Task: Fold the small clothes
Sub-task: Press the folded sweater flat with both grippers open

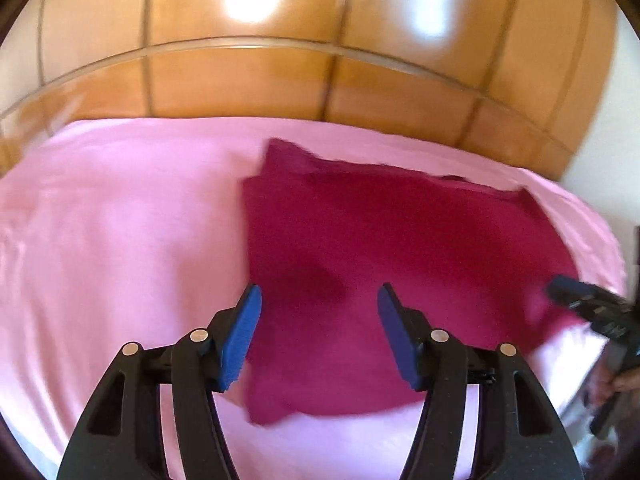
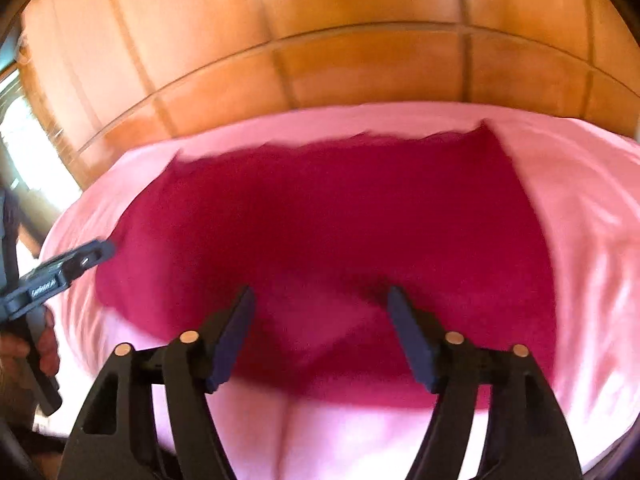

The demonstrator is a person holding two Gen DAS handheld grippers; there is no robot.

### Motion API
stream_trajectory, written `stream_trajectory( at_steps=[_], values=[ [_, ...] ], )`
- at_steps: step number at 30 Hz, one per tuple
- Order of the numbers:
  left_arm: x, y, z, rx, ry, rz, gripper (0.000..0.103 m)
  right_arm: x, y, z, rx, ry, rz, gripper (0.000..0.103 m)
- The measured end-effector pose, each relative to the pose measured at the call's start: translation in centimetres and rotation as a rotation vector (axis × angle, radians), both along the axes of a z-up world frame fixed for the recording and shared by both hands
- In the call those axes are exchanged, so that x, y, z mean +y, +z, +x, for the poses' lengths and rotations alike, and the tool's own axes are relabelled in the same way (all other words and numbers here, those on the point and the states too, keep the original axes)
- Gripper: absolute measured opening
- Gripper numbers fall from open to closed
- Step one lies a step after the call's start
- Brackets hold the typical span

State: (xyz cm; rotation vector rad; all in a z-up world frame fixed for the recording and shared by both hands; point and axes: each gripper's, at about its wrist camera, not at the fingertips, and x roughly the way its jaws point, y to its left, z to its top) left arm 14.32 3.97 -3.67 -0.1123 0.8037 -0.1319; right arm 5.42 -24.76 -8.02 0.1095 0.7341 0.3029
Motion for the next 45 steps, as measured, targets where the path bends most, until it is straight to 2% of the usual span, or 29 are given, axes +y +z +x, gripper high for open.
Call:
stream_trajectory(
  at_steps=[5,9,15,26,34,35,36,38,41,45],
  values=[
    [0.9,-0.1,2.2,0.017,0.093,0.074,0.059,-4.1,0.2,3.9,0.015,-0.119,0.055,0.073],
    [1.7,-0.3,2.7,0.027,0.111,0.08,0.059,-6.0,-1.4,6.9,0.058,-0.174,0.054,0.073],
    [2.0,-0.6,3.5,0.033,0.112,0.089,0.059,-5.5,-2.2,7.5,0.023,-0.189,0.026,0.08],
    [2.3,-0.5,4.9,0.038,0.102,0.093,0.059,-5.4,-2.6,7.4,0.006,-0.19,0.022,0.081],
    [2.6,-0.8,7.6,0.06,0.084,0.067,0.059,-5.2,-2.6,7.5,0.0,-0.189,0.012,0.083],
    [2.6,-1.0,8.2,0.071,0.076,0.06,0.058,-5.2,-2.6,7.5,0.0,-0.189,0.012,0.083],
    [2.6,-1.4,8.9,0.08,0.073,0.052,0.051,-5.2,-2.6,7.5,0.001,-0.189,0.012,0.083],
    [2.8,-2.1,10.3,0.106,0.086,0.047,0.05,-5.2,-2.7,7.5,0.001,-0.188,0.013,0.083],
    [3.4,-3.6,12.5,0.159,0.112,-0.002,0.05,-5.2,-2.6,7.6,0.002,-0.188,0.013,0.083],
    [4.2,-3.8,13.4,0.162,0.143,-0.056,0.051,-5.3,-2.4,7.6,0.024,-0.16,0.003,0.083]
  ],
)
